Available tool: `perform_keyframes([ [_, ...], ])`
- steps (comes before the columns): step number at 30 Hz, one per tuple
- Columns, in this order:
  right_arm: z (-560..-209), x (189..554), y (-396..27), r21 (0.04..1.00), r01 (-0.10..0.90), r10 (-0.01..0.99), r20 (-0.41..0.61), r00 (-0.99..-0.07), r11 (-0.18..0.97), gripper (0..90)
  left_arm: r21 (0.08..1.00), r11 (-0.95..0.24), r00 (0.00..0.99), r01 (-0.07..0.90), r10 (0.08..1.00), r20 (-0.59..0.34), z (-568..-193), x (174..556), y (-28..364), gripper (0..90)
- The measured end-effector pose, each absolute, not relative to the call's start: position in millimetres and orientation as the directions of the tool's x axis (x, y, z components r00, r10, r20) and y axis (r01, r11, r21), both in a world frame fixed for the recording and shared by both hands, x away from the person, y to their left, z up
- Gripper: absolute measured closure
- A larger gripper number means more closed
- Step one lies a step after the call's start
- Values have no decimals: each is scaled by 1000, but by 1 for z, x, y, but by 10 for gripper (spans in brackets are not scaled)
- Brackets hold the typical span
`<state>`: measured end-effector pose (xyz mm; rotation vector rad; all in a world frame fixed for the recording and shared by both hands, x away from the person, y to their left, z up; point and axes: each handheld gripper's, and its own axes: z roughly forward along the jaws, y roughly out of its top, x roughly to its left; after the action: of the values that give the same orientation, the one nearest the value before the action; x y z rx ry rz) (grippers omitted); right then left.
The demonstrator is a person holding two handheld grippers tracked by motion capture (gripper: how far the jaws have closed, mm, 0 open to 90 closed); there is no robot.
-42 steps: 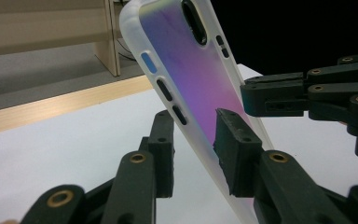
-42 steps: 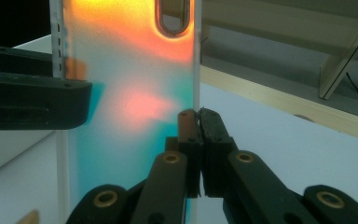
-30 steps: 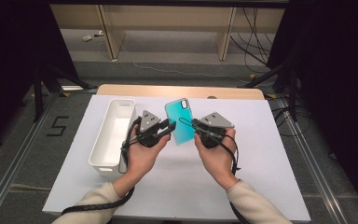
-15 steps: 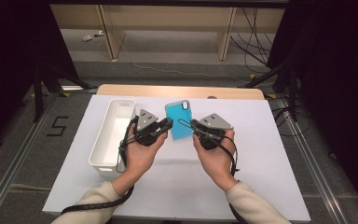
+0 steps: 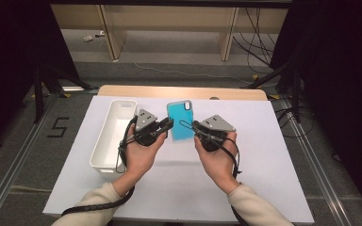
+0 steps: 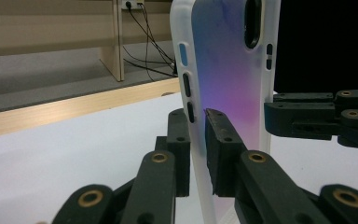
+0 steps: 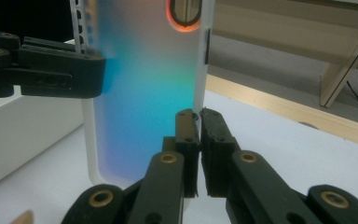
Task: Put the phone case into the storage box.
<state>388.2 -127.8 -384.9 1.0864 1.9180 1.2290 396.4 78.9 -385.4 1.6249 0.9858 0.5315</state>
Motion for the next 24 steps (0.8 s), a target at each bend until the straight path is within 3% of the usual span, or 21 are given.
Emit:
perform_keyframes([
  [24, -392, 384, -119, 910, 332, 863, -52, -502, 248, 804, 943, -52, 520, 328, 844, -134, -385, 399, 85, 847],
])
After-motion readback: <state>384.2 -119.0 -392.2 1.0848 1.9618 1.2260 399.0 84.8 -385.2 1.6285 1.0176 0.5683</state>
